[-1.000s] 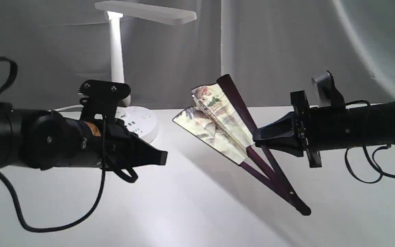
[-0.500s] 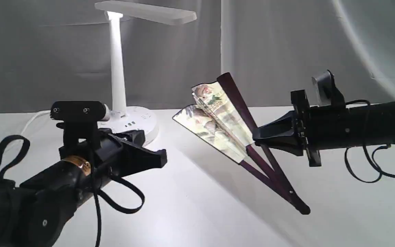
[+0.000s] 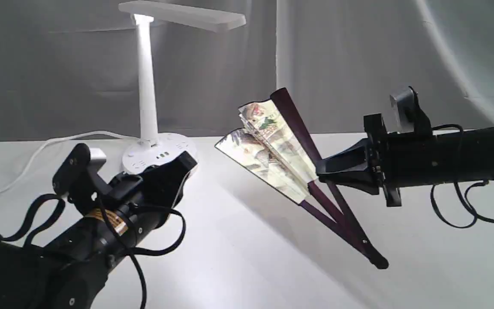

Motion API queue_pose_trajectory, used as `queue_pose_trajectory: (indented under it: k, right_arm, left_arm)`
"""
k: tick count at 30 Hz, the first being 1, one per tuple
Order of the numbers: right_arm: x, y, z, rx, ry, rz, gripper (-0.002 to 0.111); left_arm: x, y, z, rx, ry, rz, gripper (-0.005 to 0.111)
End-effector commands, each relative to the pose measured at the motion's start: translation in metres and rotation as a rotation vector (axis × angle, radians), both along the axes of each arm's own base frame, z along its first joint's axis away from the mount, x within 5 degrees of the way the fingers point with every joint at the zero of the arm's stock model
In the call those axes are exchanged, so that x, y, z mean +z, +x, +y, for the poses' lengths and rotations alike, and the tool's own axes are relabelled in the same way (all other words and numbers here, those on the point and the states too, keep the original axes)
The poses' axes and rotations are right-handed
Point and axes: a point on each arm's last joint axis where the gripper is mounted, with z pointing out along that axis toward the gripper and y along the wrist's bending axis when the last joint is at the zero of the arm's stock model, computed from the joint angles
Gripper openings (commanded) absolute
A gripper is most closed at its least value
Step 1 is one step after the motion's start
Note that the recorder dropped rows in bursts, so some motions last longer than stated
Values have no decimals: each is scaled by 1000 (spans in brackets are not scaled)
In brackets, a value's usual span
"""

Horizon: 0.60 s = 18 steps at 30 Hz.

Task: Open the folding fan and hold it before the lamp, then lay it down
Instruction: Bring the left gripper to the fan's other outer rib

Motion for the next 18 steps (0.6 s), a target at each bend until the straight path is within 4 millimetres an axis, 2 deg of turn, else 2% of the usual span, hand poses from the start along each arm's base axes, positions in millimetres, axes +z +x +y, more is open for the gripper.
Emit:
queue_pose_trajectory:
  k: [1, 3, 7, 9, 18]
  right_arm:
    - [7, -1, -1, -2, 20, -26, 0]
    - [7, -1, -1, -2, 20, -26, 0]
    - [7, -1, -1, -1, 18, -26, 0]
    - [7, -1, -1, 1, 17, -26, 0]
    - [7, -2, 0, 8, 13, -28, 0]
  left_arm:
    - [-13, 2, -7, 5, -150, 67, 13]
    - [-19, 5, -10, 12, -258, 78, 21]
    - [-27, 15, -13, -9, -417, 83, 50]
    - [-33, 23, -13, -22, -506, 121, 59]
    - [-50, 54, -14, -101, -753, 140, 62]
